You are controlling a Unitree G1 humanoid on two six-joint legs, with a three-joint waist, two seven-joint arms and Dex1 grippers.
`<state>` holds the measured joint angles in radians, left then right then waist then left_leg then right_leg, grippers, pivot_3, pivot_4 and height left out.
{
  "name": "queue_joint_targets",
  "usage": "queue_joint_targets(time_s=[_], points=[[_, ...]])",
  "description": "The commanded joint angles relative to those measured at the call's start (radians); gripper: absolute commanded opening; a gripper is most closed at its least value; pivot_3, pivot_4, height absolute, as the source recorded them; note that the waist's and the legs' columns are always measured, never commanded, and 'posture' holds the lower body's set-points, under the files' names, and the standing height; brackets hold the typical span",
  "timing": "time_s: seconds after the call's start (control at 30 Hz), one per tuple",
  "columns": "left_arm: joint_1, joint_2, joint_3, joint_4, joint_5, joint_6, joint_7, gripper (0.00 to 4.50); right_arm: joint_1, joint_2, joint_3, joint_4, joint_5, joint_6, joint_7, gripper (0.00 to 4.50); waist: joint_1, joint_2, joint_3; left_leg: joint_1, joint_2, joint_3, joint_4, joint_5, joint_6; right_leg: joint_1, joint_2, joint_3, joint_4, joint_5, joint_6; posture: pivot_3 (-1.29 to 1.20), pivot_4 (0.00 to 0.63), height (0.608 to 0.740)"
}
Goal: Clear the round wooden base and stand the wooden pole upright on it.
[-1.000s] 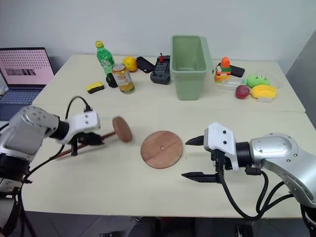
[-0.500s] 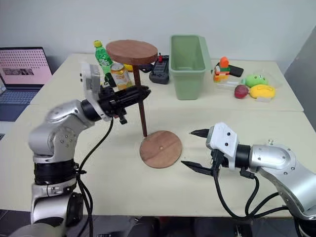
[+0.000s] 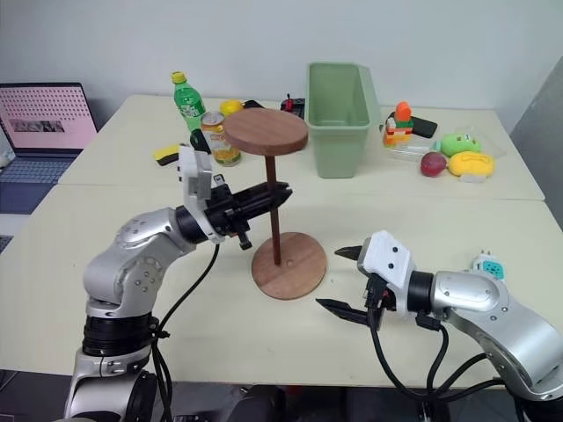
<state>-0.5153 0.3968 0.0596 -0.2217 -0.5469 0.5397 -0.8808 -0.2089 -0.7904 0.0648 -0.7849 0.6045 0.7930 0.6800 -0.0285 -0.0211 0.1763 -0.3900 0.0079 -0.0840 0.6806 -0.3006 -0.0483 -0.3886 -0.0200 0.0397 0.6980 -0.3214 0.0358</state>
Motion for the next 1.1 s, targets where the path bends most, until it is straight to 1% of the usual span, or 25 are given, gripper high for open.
queue_joint_targets(time_s=[0.03, 0.47, 0.73, 0.97, 1.1], points=[[-0.011, -0.013, -0.021, 0.003, 0.018, -0.065, 0.008, 0.26, -0.009, -0.017, 0.010, -0.012, -0.026, -0.002, -0.004, 4.50, 0.000, 0.000, 0.000, 0.000, 0.000, 0.000, 0.000, 0.000, 0.000, 0.000, 0.000, 0.000, 0.000, 0.000, 0.000, 0.00, 0.150, 0.740], [-0.028, -0.048, -0.072, 0.082, 0.043, -0.140, -0.009, 0.26, -0.007, -0.019, 0.005, -0.028, -0.021, 0.032, -0.004, 4.50, 0.000, 0.000, 0.000, 0.000, 0.000, 0.000, 0.000, -0.001, 0.003, 0.000, 0.000, -0.001, 0.000, 0.000, 0.000, 0.00, 0.150, 0.740], [-0.030, -0.040, -0.073, 0.125, 0.056, -0.173, -0.018, 0.26, -0.012, -0.015, 0.001, -0.042, -0.018, 0.046, -0.011, 4.50, 0.000, 0.000, 0.000, 0.000, 0.000, 0.000, 0.000, -0.002, 0.003, 0.000, 0.000, -0.001, 0.000, 0.000, 0.000, 0.00, 0.150, 0.740], [0.001, -0.040, -0.080, 0.117, 0.067, -0.197, -0.013, 0.26, -0.012, -0.010, 0.003, -0.054, -0.020, 0.050, -0.019, 4.50, 0.000, 0.000, 0.000, 0.000, 0.000, 0.000, 0.000, -0.002, 0.003, 0.000, 0.000, -0.001, 0.000, 0.000, 0.000, 0.00, 0.150, 0.740], [0.056, -0.012, -0.062, 0.090, 0.067, -0.186, -0.004, 0.26, -0.015, -0.005, 0.002, -0.056, -0.020, 0.052, -0.026, 4.50, 0.000, 0.000, 0.000, 0.002, 0.000, 0.001, 0.000, -0.002, 0.003, 0.001, 0.000, 0.000, 0.000, 0.000, 0.000, 0.00, 0.150, 0.740]])
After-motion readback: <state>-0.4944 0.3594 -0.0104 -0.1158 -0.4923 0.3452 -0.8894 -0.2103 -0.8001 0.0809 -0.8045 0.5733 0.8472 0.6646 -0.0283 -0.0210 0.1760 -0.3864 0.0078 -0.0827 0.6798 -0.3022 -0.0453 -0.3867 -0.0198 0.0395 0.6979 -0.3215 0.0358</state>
